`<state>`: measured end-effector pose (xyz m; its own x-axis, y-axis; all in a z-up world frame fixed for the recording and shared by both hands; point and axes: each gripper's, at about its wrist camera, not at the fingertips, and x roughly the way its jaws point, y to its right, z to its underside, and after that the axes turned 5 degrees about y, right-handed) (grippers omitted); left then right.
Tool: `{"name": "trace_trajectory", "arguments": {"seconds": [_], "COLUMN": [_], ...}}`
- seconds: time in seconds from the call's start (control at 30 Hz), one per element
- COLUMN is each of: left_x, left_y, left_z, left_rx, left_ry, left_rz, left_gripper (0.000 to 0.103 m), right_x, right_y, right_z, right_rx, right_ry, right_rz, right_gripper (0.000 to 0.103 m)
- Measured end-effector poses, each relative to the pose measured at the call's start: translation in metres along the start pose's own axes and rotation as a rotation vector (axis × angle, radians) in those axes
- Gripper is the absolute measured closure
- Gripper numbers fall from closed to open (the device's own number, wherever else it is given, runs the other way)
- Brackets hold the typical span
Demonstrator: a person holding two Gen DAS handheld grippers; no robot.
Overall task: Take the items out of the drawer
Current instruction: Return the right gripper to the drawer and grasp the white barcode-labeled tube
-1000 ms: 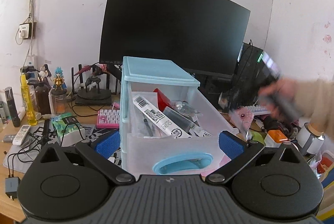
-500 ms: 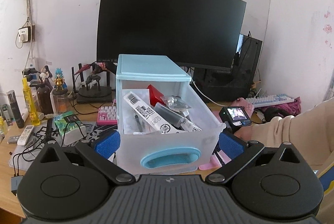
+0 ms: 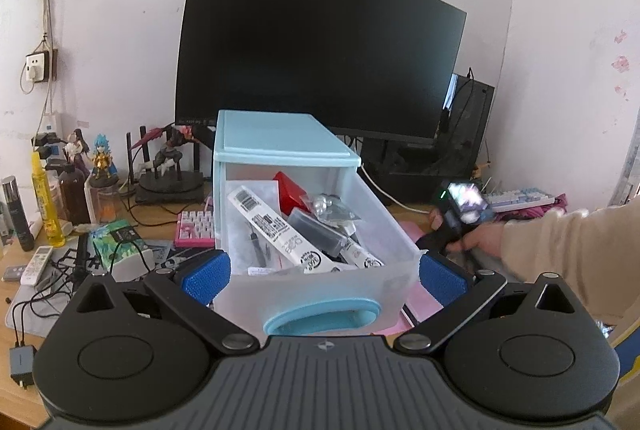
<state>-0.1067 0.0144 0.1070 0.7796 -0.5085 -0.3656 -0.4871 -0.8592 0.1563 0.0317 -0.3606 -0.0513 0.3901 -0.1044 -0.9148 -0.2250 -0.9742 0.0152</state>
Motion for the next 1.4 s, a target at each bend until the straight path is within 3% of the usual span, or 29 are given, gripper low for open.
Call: {"name": "trace_trajectory", "arguments": {"seconds": [0.07,0.13,0.33,0.47,0.63,0.77,0.93,1.27,1.4], "left_x": [-0.001,-0.001,-0.003,-0.006,-0.014,-0.019,-0.023,-0.024,-0.024], "left_y": [-0.003,-0.006,-0.017,-0.021,-0.023,-0.029,-0.034,-0.038,-0.039], "left_z": [0.0,0.001,0.007,0.008,0.008,0.011,0.013,0.014,0.015], "left_rx": [-0.005,-0.009,-0.035,-0.038,-0.033,-0.055,-0.06,-0.059,-0.064], "left_ry": [0.01,0.015,0.023,0.024,0.04,0.049,0.053,0.057,0.058], "left_rz": [0.003,0.004,-0.003,-0.005,-0.018,-0.036,-0.047,-0.04,-0.04], "left_gripper": [0.0,0.0,0.0,0.0,0.0,0.0,0.0,0.0,0.0], "right_x": [-0.04,-0.087,-0.217,-0.25,-0.261,-0.254,-0.242,-0.203,-0.192], "right_y": [-0.01,-0.02,-0.075,-0.136,-0.213,-0.244,-0.261,-0.278,-0.284], "right_z": [-0.008,-0.015,-0.031,-0.039,-0.037,-0.032,-0.023,-0.021,-0.02], "right_rx": [-0.039,-0.081,-0.266,-0.418,-0.493,-0.529,-0.56,-0.601,-0.613], "right_ry": [0.058,0.12,0.243,0.236,0.17,0.15,0.11,0.056,0.025], "right_rz": [-0.043,-0.104,-0.304,-0.387,-0.406,-0.388,-0.384,-0.294,-0.278], "right_gripper": [0.065,0.046,0.044,0.043,0.043,0.043,0.044,0.046,0.058]}}
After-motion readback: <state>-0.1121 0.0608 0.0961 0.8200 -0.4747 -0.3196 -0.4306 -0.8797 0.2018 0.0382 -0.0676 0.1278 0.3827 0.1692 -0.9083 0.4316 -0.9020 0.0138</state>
